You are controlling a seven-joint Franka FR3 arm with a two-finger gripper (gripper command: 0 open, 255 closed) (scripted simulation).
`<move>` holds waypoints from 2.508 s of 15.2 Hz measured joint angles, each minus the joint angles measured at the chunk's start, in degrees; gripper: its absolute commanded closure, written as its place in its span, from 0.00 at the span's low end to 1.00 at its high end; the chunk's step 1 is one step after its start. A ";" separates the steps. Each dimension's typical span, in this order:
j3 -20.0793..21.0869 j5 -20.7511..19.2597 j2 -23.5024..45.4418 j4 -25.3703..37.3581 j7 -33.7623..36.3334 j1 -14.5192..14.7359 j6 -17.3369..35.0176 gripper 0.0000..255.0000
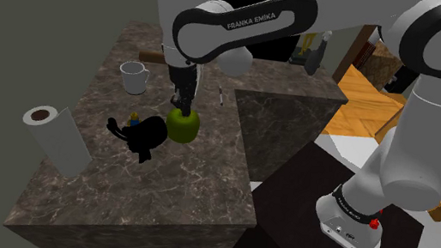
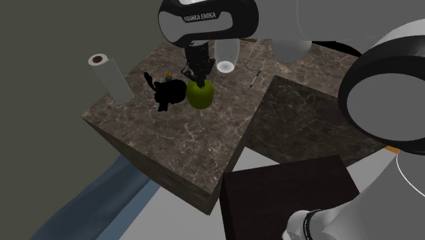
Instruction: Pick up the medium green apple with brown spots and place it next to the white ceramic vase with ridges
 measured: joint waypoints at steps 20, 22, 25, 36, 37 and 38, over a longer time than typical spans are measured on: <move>0.30 0.64 -2.59 11.18 0.09 0.02 -13.70 1.00; 0.33 0.64 -2.60 12.48 0.15 0.07 -15.01 1.00; 0.37 0.61 -2.43 14.91 0.28 0.17 -17.26 1.00; 0.51 0.18 -0.45 26.46 0.79 0.78 -26.85 1.00; 0.53 0.09 -0.04 28.02 0.86 0.88 -28.01 1.00; 0.54 0.02 0.28 29.20 0.92 0.98 -28.88 1.00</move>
